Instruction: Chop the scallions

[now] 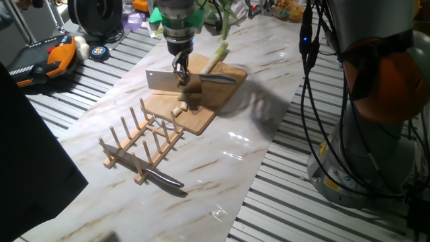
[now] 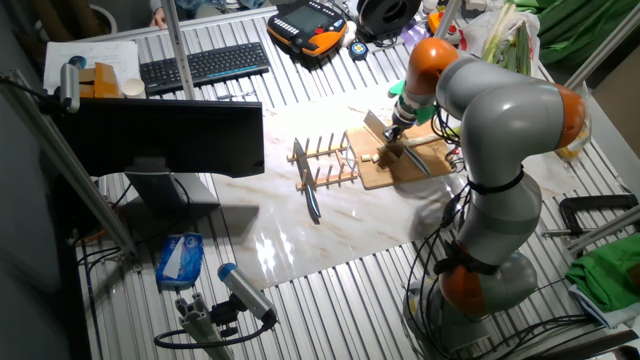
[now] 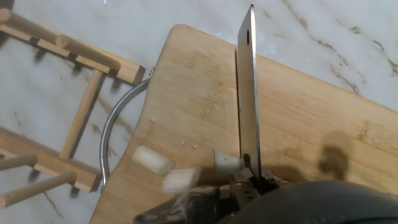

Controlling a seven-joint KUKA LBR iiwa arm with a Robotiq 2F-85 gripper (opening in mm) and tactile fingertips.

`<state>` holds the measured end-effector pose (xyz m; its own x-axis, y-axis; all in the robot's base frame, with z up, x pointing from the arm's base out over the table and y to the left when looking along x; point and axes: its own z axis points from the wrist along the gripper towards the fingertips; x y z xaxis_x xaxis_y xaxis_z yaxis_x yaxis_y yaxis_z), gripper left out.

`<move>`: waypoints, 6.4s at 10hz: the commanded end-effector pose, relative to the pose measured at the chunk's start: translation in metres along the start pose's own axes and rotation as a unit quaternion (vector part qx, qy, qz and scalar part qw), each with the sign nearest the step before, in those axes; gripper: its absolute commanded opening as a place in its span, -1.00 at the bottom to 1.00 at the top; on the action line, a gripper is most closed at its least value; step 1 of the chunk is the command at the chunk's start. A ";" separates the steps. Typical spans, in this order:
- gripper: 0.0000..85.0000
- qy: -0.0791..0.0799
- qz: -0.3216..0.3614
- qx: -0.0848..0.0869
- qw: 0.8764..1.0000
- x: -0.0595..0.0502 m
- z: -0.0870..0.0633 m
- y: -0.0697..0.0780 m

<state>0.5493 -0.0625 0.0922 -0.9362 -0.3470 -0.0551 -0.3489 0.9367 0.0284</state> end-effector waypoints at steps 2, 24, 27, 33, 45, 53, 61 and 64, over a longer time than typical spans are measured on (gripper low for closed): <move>-0.98 0.000 0.000 0.001 1.000 -0.001 0.003 -0.001; -0.98 0.004 0.007 0.006 1.000 0.002 0.012 -0.006; -0.98 0.011 0.008 0.004 1.000 0.010 0.009 -0.009; -0.98 0.022 0.016 0.003 1.000 0.006 0.011 -0.003; -0.98 0.029 0.027 0.006 0.999 -0.005 0.017 -0.001; -0.98 0.024 0.023 0.010 0.999 0.004 0.017 -0.007; -0.98 0.019 0.029 0.010 0.999 0.013 0.030 0.000; -0.98 0.026 0.036 0.012 0.999 0.004 0.024 0.003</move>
<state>0.5429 -0.0592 0.0663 -0.9592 -0.2826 0.0042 -0.2825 0.9592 0.0111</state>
